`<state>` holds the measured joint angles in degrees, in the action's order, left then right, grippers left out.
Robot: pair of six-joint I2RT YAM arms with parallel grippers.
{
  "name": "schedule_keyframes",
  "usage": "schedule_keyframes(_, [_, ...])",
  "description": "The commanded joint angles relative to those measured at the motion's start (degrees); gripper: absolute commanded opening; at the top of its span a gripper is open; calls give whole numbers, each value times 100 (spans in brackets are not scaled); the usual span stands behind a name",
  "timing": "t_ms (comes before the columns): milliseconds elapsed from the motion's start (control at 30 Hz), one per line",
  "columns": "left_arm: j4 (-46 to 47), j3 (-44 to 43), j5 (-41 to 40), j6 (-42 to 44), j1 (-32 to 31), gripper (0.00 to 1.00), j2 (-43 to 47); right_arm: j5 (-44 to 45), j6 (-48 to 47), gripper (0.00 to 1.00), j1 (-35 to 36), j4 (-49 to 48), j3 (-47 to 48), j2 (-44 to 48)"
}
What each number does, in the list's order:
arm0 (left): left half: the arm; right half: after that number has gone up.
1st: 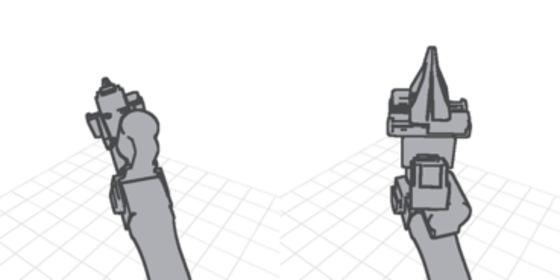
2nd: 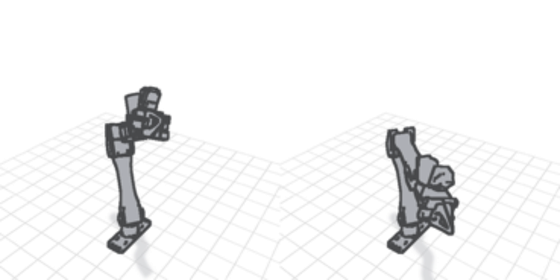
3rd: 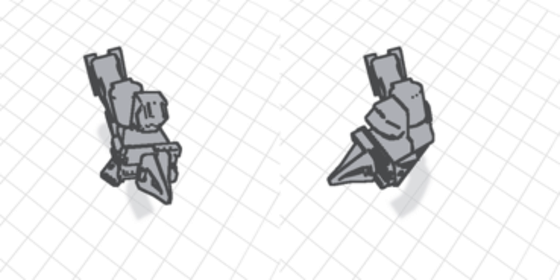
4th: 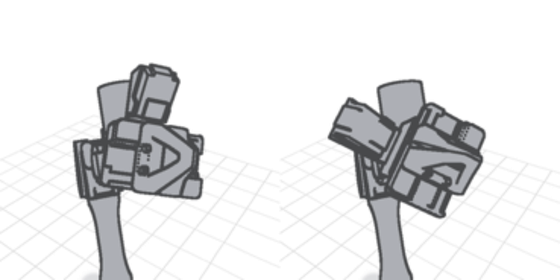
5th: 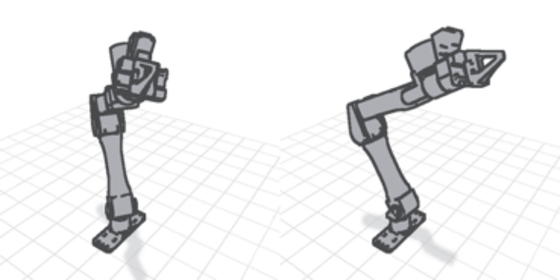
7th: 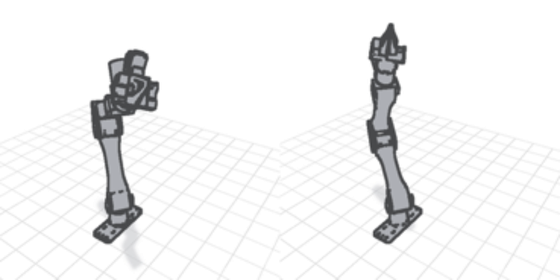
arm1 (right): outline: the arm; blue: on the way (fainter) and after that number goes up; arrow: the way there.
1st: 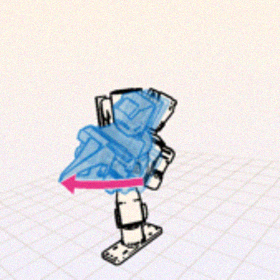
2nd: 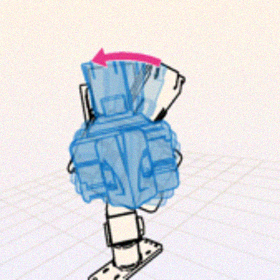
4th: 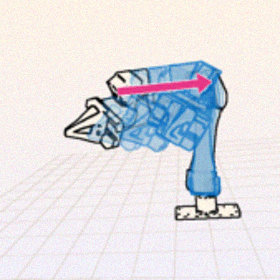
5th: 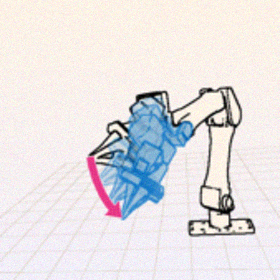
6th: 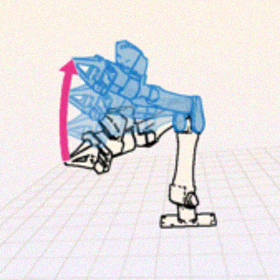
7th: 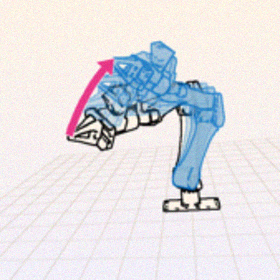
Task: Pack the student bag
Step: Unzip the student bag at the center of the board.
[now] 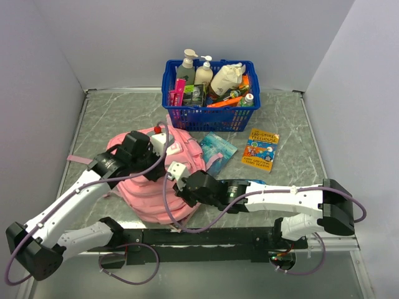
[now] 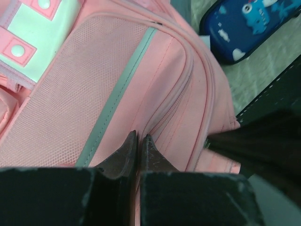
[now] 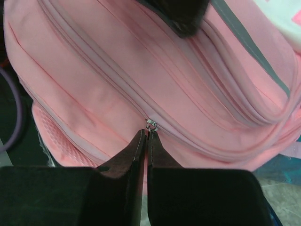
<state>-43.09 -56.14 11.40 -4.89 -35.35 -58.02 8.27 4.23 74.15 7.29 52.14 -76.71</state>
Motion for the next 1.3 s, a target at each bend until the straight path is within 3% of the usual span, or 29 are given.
schedule_keyframes(0, [1672, -793, -156, -872, 46, 1, -245, -257, 280, 0, 486, -509, 700, -212])
schedule_keyframes(400, [2068, -943, -331, -1322, 64, 1, -640, -572, 61, 0, 803, -439, 1747, -1125])
schedule_keyframes(833, [2410, -1066, 362, -1559, 248, 1, -702, -1407, -879, 5, 856, -474, 3284, -2673])
schedule_keyframes(900, [2411, -1092, 293, -1480, 266, 1, -685, -1346, -933, 11, 856, -544, 3355, -2806])
schedule_keyframes(967, [2419, -1075, 345, -1507, 415, 1, -649, -1215, -924, 23, 856, -658, 3294, -2719])
schedule_keyframes(1033, [2393, -1066, 328, -1445, 468, 1, -571, -909, -907, 39, 856, -955, 2760, -2282])
schedule_keyframes(1067, [2367, -1048, 258, -1297, 477, 1, -474, -828, -880, 42, 856, -1114, 2331, -2087])
schedule_keyframes(1267, [2147, -794, -182, -532, 529, 1, -70, 1060, 102, 71, 829, -405, 1047, -453])
